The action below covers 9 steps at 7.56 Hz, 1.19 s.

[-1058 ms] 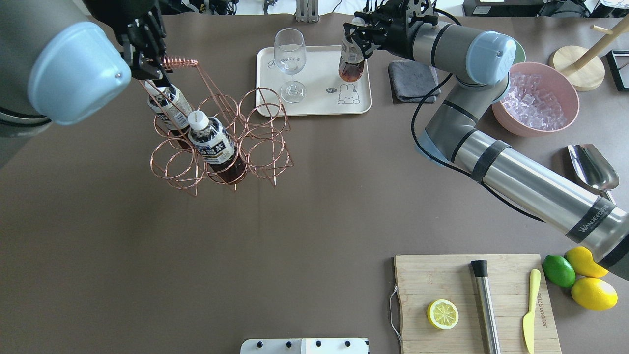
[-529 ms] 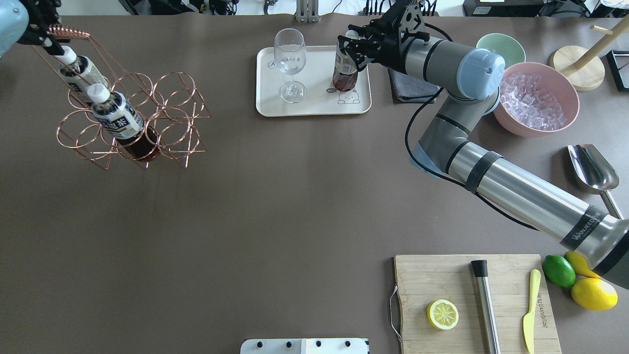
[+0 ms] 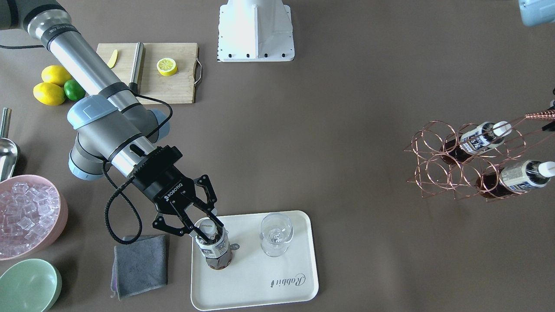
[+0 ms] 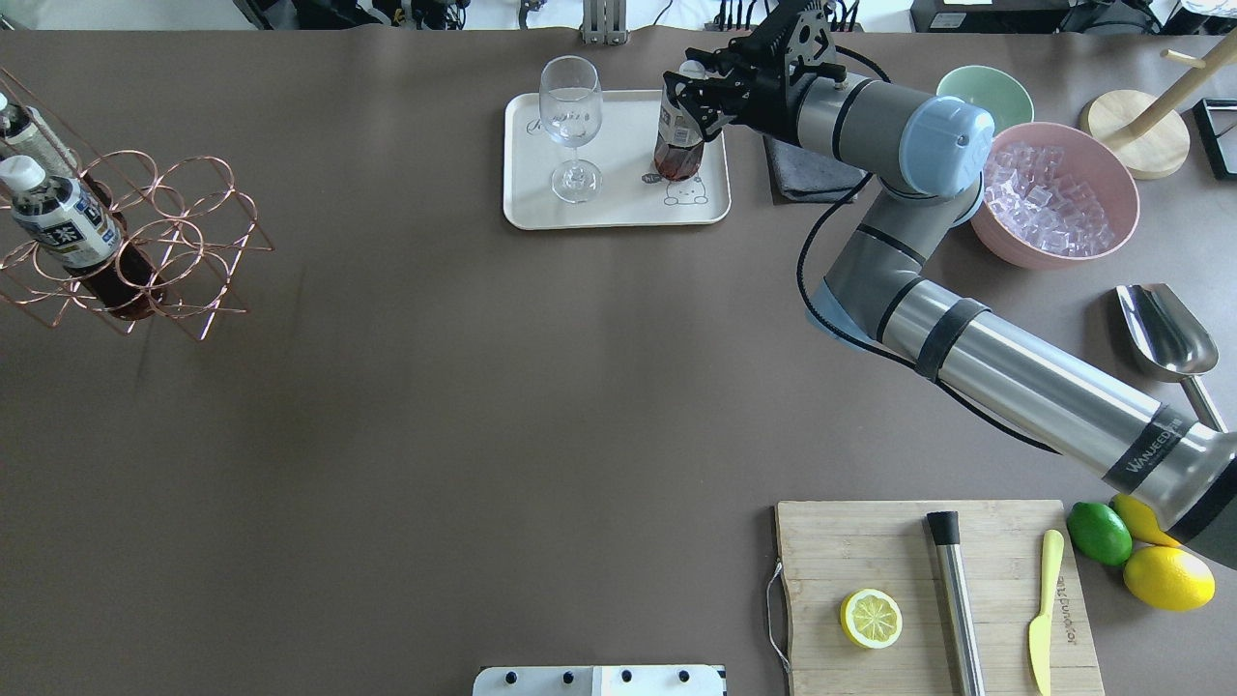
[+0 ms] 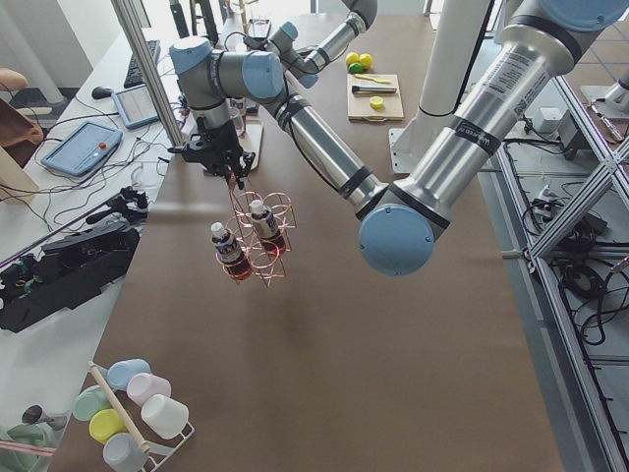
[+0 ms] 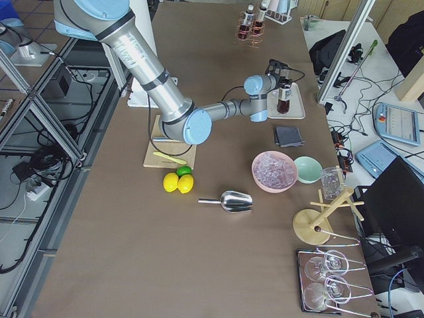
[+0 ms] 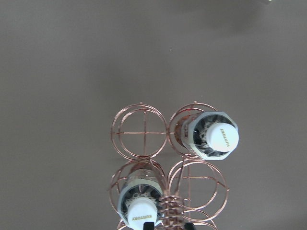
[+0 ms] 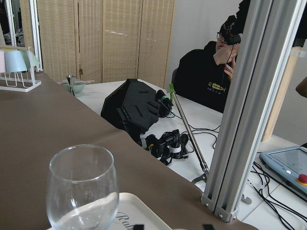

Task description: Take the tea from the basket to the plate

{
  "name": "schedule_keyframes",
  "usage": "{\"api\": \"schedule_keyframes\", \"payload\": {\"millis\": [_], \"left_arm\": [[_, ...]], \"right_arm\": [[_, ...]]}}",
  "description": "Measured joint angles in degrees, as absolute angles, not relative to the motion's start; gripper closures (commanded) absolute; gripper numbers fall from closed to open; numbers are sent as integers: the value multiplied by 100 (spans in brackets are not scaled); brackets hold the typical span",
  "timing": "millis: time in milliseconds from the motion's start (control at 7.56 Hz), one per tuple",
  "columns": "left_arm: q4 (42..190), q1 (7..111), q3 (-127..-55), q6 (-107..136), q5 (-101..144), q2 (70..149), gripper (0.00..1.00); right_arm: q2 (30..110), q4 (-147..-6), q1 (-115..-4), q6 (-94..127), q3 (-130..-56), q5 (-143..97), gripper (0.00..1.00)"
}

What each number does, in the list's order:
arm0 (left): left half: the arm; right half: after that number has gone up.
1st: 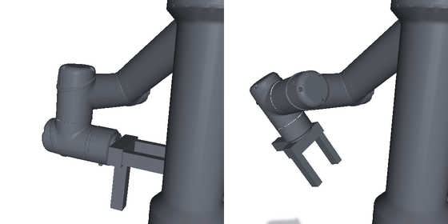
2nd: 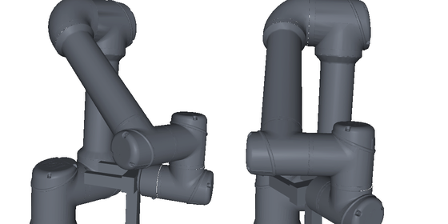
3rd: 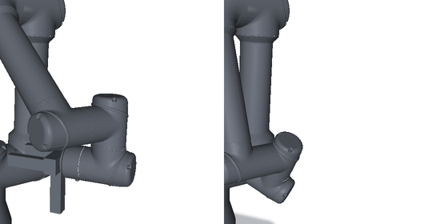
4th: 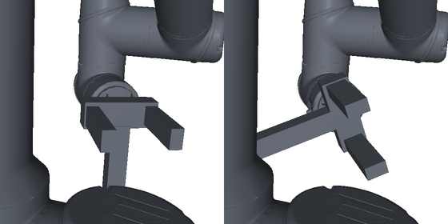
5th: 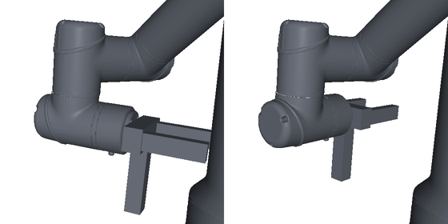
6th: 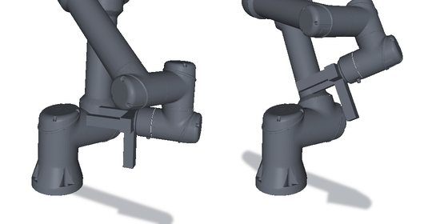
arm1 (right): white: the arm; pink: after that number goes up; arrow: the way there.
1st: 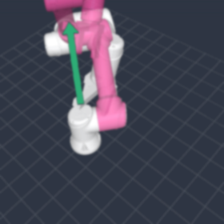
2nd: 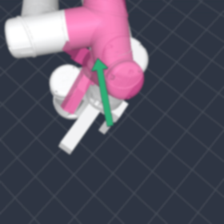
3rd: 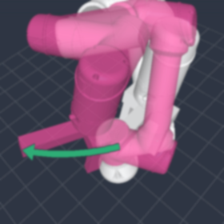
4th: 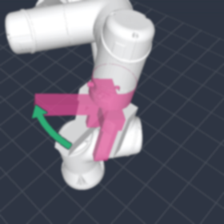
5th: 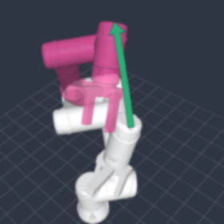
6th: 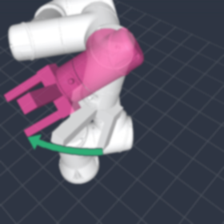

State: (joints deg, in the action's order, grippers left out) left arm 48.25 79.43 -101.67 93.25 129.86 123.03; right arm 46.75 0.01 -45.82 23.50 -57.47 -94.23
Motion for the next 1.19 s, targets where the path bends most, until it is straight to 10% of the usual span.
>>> {"api": "schedule_keyframes", "payload": {"millis": [1190], "left_arm": [[6684,8547,-7575,8801,12372,12599,100]], "right_arm": [[4737,-655,-5658,2398,-5991,-11278,0]]}}
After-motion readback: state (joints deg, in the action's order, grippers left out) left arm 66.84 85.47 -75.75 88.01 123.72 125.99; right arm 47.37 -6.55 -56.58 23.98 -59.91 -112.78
